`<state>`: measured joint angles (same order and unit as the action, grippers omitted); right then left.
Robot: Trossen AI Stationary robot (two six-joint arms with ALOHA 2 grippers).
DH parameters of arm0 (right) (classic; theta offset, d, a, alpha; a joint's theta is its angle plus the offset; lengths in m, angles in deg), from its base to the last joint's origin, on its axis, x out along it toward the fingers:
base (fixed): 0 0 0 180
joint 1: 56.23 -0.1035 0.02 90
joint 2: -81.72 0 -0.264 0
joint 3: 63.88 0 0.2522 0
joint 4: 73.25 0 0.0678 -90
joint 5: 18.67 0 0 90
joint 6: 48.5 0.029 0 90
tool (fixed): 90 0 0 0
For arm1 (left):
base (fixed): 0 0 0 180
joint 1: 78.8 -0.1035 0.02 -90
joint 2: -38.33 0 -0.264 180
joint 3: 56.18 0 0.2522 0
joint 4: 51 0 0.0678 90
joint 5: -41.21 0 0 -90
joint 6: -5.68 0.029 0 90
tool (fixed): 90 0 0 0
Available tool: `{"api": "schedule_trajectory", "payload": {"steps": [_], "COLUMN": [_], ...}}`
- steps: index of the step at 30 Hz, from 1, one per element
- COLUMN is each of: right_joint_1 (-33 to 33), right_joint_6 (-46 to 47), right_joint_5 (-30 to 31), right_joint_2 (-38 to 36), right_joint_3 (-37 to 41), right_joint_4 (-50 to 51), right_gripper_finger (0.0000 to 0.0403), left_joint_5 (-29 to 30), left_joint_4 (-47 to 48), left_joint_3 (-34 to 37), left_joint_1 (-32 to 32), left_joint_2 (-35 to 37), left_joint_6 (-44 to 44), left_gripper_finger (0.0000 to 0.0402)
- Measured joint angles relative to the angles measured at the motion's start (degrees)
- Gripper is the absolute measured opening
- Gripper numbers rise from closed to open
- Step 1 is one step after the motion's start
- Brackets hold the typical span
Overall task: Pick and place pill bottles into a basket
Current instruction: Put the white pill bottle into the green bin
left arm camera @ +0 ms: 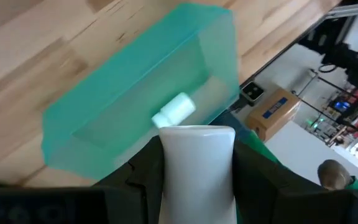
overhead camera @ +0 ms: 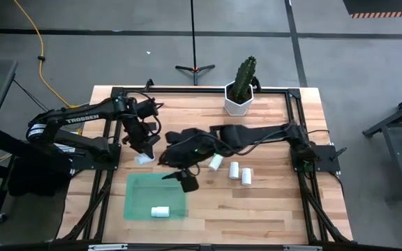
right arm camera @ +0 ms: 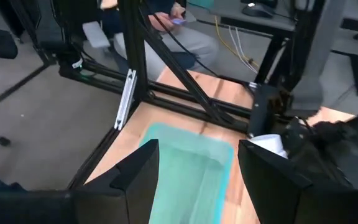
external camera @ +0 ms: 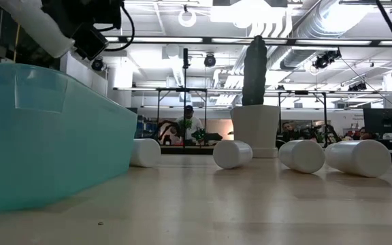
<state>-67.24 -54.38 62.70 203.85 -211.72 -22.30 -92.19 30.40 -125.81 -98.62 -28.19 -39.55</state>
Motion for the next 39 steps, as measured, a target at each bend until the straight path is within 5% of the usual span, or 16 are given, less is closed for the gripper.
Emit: {"api": "schedule_trajectory", "payload": {"steps": [13, 21, 39], "right_joint_1": [0.48, 1.88, 1.96], "right_joint_6": [-2.99, -5.78, -9.62], "right_joint_5": [-2.72, -2.09, -10.26], "right_joint_2": [8.11, 10.81, 10.64], "right_joint_3": [0.0, 0.02, -0.92], "right_joint_4": [-13.4, -15.87, -12.03], "right_gripper_finger": [0.0209, 0.0209, 0.0209], "left_joint_5": [-1.71, 0.81, 5.6], "left_joint_4": [8.75, 22.72, 22.44], "left_joint_3": [-0.27, -7.64, -9.84], "left_joint_1": [0.9, 4.96, 6.4], "left_joint_2": [-1.53, -9.14, -17.0], "left_joint_6": [-0.13, 7.47, 13.65], "left_gripper_finger": [0.0184, 0.0184, 0.0184]}}
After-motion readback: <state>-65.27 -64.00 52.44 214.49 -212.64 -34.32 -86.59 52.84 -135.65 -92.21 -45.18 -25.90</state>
